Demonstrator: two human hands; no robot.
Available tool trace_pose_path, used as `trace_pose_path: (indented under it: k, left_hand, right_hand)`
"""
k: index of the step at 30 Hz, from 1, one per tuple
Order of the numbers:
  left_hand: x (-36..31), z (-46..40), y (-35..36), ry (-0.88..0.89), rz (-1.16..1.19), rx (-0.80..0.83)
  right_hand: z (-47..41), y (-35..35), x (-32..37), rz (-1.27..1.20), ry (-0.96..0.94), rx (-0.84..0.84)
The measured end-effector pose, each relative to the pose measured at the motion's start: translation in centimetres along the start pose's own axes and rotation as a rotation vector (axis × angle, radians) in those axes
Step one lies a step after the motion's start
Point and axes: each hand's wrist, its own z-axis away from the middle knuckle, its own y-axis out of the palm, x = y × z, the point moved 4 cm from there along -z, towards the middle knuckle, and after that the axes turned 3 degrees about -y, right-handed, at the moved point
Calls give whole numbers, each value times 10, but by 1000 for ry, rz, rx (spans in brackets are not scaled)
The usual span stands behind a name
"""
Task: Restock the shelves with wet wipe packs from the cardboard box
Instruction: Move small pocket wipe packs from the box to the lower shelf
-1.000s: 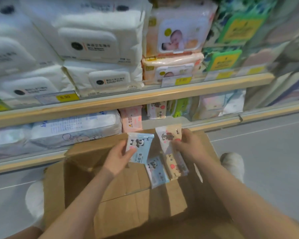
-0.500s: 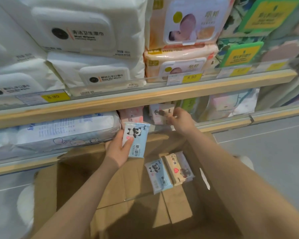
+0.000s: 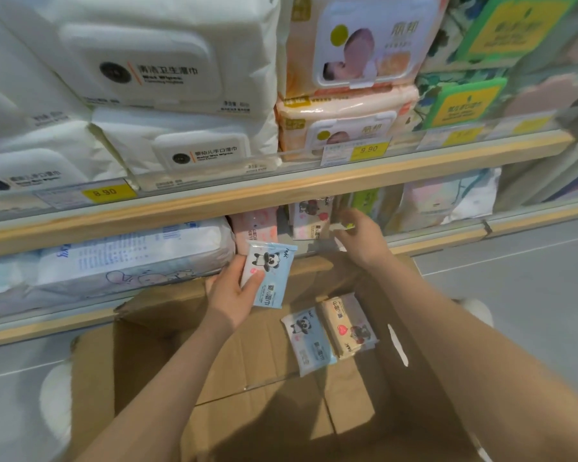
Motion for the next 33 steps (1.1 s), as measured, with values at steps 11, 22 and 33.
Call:
trace_pose_path:
  k: [11, 22, 33]
  left_hand:
    - [-55, 1, 12, 37, 240, 58]
    - [-133, -35, 88, 30, 357, 73]
    - [-149, -27, 111, 189, 90, 148]
  right_hand:
    - [76, -35, -75, 463, -144, -83]
    - [78, -41, -92, -156, -37, -193]
    - [44, -66, -77, -382, -20, -273]
